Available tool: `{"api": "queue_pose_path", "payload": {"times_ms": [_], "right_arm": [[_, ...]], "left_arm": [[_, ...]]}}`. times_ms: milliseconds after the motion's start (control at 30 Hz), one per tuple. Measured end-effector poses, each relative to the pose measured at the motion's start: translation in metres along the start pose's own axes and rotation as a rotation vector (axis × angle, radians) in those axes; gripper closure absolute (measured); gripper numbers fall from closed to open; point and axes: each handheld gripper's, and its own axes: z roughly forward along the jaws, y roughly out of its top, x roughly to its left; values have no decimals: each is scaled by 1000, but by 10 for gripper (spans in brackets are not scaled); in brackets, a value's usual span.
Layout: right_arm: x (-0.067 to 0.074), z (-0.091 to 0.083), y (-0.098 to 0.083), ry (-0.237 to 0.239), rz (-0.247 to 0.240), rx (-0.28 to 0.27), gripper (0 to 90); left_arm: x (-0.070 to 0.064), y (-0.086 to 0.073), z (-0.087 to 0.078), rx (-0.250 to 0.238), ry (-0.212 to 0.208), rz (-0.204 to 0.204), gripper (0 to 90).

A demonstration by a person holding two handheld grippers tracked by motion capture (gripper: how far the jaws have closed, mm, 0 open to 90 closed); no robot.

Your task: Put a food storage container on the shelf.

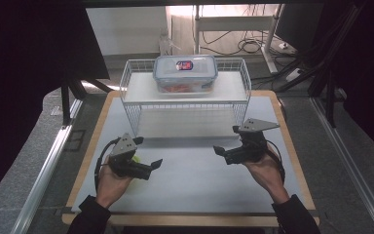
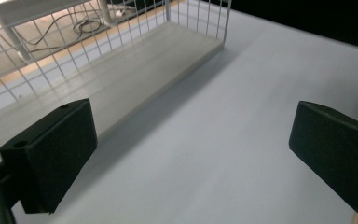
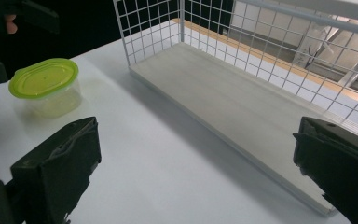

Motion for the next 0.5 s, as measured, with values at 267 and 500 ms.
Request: {"api": "queue_pose_path", "payload": {"times_ms": [267, 500], "right_arm": [[11, -4, -18, 2, 5, -19, 0], [21, -4, -39, 12, 2, 20, 0]], "left_arm": [[-11, -23, -1, -15, -10, -8, 7], [-20, -42, -5, -5, 0, 5, 3]]}}
